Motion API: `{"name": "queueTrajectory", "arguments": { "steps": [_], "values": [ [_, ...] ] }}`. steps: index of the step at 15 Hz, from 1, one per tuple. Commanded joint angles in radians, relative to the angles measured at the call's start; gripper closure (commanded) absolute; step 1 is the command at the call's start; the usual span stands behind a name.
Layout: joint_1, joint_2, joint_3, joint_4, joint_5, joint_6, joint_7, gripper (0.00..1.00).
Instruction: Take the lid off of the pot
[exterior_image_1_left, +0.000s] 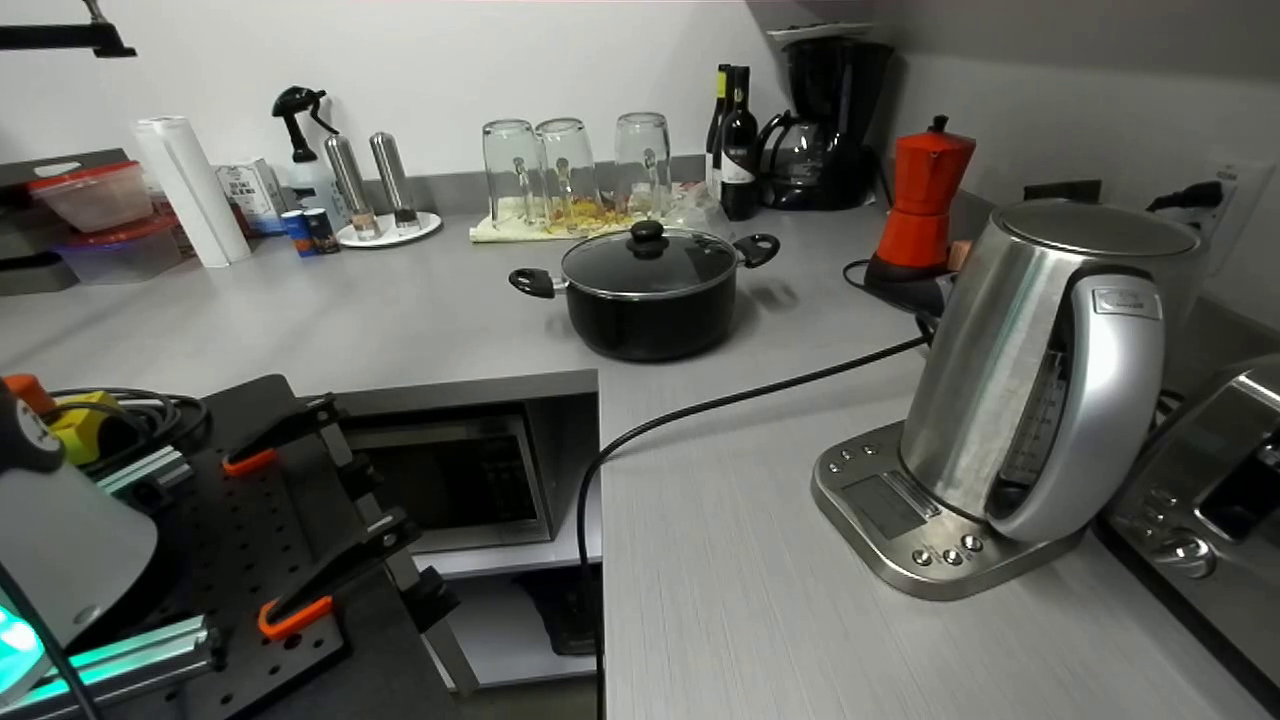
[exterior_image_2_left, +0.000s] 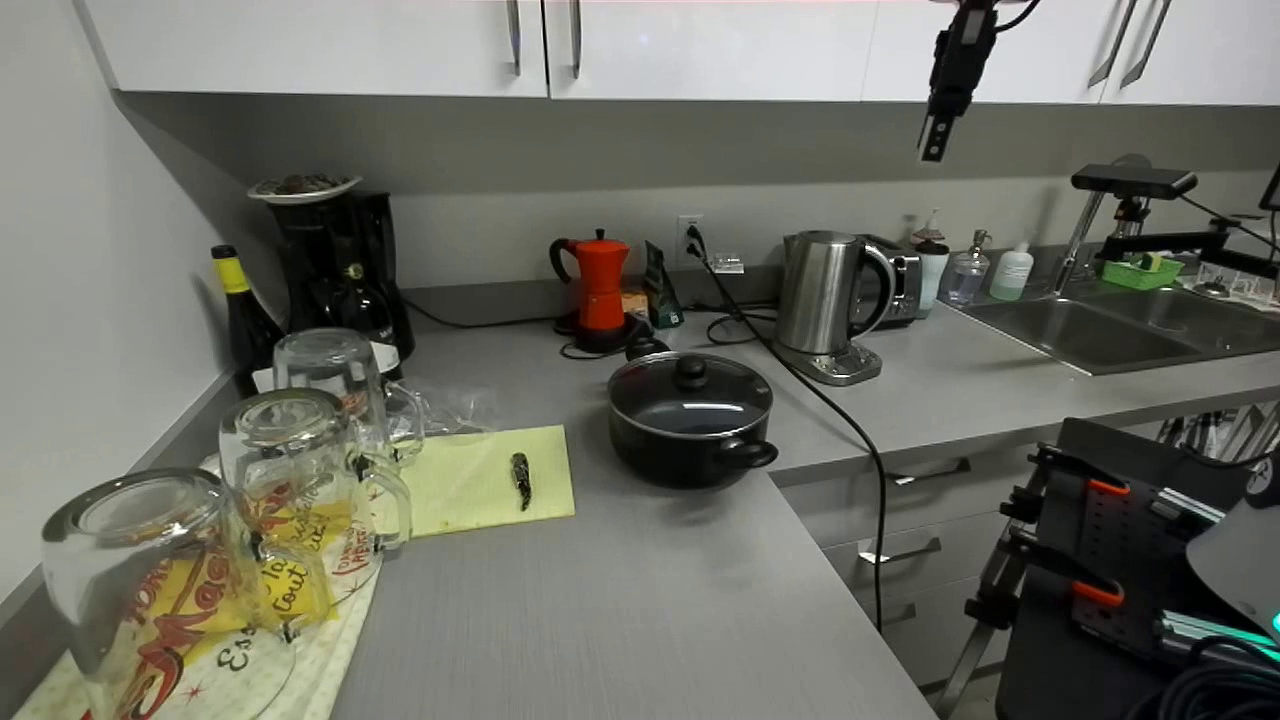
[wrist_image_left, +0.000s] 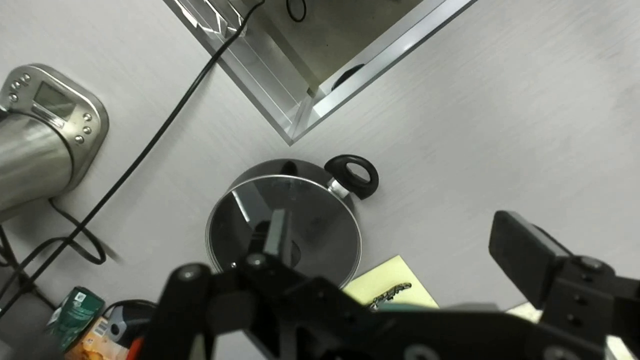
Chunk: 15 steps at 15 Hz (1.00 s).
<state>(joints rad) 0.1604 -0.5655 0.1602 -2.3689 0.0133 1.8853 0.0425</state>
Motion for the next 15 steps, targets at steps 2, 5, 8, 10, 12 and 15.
{"name": "queueTrajectory", "arguments": {
  "steps": [2,5,8,10,12,15],
  "values": [
    [0.002,0.138,-0.087,0.055,0.05,0.092,-0.137,0.0],
    [-0.003,0.237,-0.118,0.097,0.079,0.135,-0.193,0.0],
    [-0.011,0.363,-0.134,0.166,0.114,0.166,-0.233,0.0],
    [-0.019,0.446,-0.138,0.219,0.138,0.173,-0.255,0.0],
    [-0.034,0.526,-0.134,0.273,0.149,0.175,-0.262,0.0],
    [-0.057,0.64,-0.123,0.358,0.127,0.177,-0.233,0.0]
  ]
}}
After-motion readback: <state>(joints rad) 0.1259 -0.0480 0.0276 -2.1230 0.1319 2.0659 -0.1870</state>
